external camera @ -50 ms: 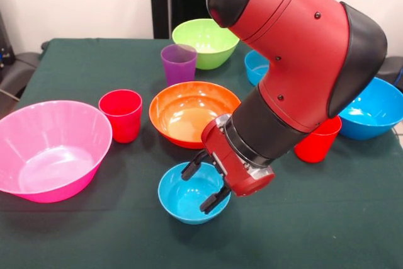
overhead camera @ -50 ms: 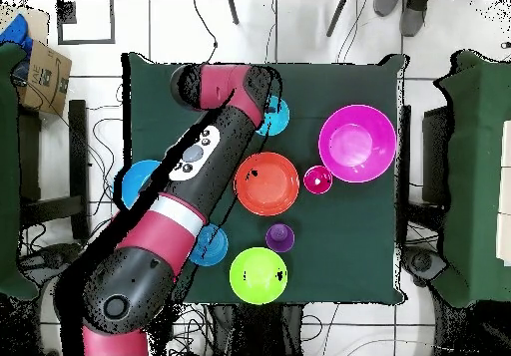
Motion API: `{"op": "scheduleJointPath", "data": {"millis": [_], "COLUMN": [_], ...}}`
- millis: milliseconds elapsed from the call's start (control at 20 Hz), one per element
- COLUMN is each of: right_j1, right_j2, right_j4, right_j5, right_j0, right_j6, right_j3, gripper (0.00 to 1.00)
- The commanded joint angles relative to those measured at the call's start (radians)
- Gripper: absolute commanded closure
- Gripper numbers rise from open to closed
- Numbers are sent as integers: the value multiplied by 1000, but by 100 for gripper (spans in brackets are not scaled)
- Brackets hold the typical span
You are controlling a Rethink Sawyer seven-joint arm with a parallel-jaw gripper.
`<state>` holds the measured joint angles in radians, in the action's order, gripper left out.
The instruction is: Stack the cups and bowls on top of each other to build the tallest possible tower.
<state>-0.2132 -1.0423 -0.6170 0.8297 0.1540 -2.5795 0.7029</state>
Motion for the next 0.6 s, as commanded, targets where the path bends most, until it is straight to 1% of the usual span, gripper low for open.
{"op": "scheduleJointPath", "data": {"millis": [50, 250, 350, 450, 600], "right_j1": [5, 6, 15, 37, 95], "right_j2": [81, 91, 115, 174, 323], "right_j4": [-9, -12, -13, -16, -13], "right_j5": [72, 69, 60, 36, -50], "right_j0": [-8, -7, -2, -1, -15], "right_j6": [-165, -160, -144, -94, 50], "right_j3": [-44, -43, -26, 7, 84], "gripper": [0, 0, 0, 0, 0]}}
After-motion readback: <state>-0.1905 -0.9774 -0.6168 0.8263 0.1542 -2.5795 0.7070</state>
